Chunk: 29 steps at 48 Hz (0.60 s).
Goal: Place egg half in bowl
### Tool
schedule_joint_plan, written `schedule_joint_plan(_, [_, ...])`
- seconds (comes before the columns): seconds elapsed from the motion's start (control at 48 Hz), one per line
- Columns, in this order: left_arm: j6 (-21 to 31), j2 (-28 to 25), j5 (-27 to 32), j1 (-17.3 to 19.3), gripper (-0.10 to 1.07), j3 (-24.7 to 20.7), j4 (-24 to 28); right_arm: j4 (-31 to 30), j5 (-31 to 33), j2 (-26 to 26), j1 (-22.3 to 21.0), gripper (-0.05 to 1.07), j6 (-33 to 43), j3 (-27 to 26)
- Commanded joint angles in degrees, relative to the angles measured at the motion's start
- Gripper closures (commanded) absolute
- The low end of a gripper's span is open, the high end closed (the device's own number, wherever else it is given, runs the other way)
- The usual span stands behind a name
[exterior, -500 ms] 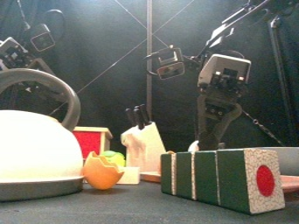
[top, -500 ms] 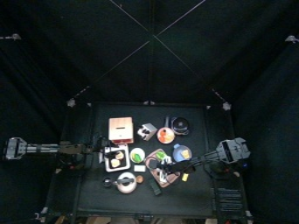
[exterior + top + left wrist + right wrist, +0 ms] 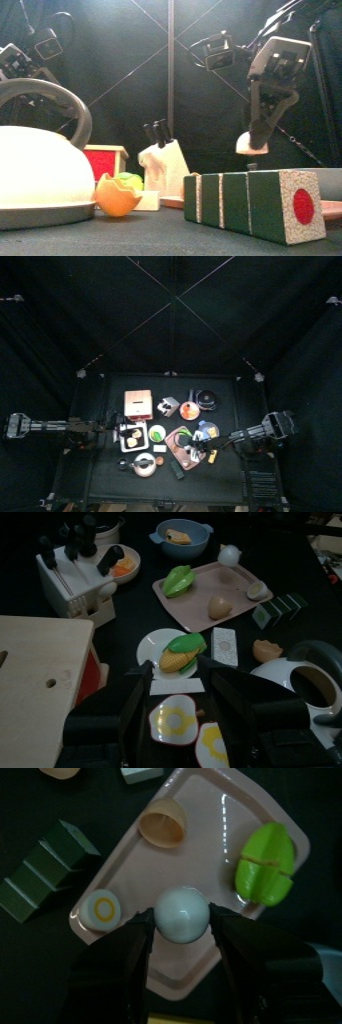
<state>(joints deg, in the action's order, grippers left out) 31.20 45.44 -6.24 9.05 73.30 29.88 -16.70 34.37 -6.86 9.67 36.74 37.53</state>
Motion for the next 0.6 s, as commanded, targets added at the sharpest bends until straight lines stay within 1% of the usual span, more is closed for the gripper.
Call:
schedule_joint_plan(0.0, [0.09,-0.09,-0.26,0.09,0.18,-0.79,-0.79,0.09,0.79,-5.1,-2.02,0.31,0.18,1.23])
schedule_joint_plan(0.167, [-0.09,-0.09,-0.26,0.09,0.18,-0.7,-2.46,0.44,1.05,-9.49,-5.27,0.31,0.18,5.36])
schedule_joint_plan(0.396, [-0.09,-0.09,-0.26,0.18,0.18,-0.7,-2.72,1.14,0.79,-14.59,-8.88,0.31,0.18,9.58])
schedule_joint_plan(0.583, [0.0,-0.09,-0.26,0.09,0.18,-0.7,-2.64,1.49,-0.26,-16.44,-11.34,0.29,0.09,12.39])
